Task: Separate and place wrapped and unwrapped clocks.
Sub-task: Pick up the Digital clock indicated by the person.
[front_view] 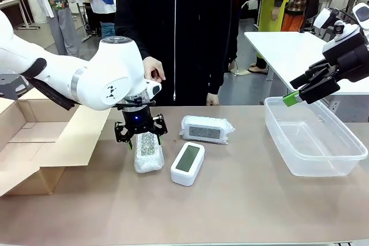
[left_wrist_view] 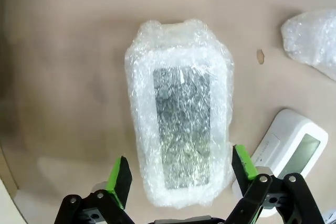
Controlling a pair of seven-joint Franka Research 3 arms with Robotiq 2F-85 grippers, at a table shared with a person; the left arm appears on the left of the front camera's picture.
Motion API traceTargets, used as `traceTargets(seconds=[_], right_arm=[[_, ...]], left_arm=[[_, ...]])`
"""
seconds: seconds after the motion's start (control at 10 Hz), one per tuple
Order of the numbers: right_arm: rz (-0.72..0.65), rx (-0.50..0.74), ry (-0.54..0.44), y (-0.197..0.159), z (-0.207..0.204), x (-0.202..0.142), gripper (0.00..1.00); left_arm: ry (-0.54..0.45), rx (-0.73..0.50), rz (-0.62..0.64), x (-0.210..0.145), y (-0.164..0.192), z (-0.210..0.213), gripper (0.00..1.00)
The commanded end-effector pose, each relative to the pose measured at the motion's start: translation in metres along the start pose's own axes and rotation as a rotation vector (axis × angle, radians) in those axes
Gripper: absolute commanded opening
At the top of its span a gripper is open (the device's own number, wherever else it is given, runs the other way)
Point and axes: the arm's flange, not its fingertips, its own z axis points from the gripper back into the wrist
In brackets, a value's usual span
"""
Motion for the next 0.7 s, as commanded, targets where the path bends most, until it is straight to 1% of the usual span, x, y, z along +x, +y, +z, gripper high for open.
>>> traceTargets(seconds=[0.0,0.2,0.5,0.6], right_arm=[[0.008,0.023,-0.020,-0.003,-0.003,0.000,1.00],[0.008,0.023,-0.020,-0.003,-0.003,0.000,1.00],[0.008,0.023,-0.020,-0.003,-0.003,0.000,1.00],[0.008,0.023,-0.020,-0.003,-0.003,0.000,1.00]], left_arm=[[-0.049,0.022,0.037,0.005,-0.010,-0.007,1.00],[-0.069,0.019,0.038,0.009,-0.011,-0.013,1.00],[-0.056,0.045,0.003,0.014,-0.016,-0.026,1.00],[-0.054,0.046,0.014,0.014,-0.018,-0.031,1.00]])
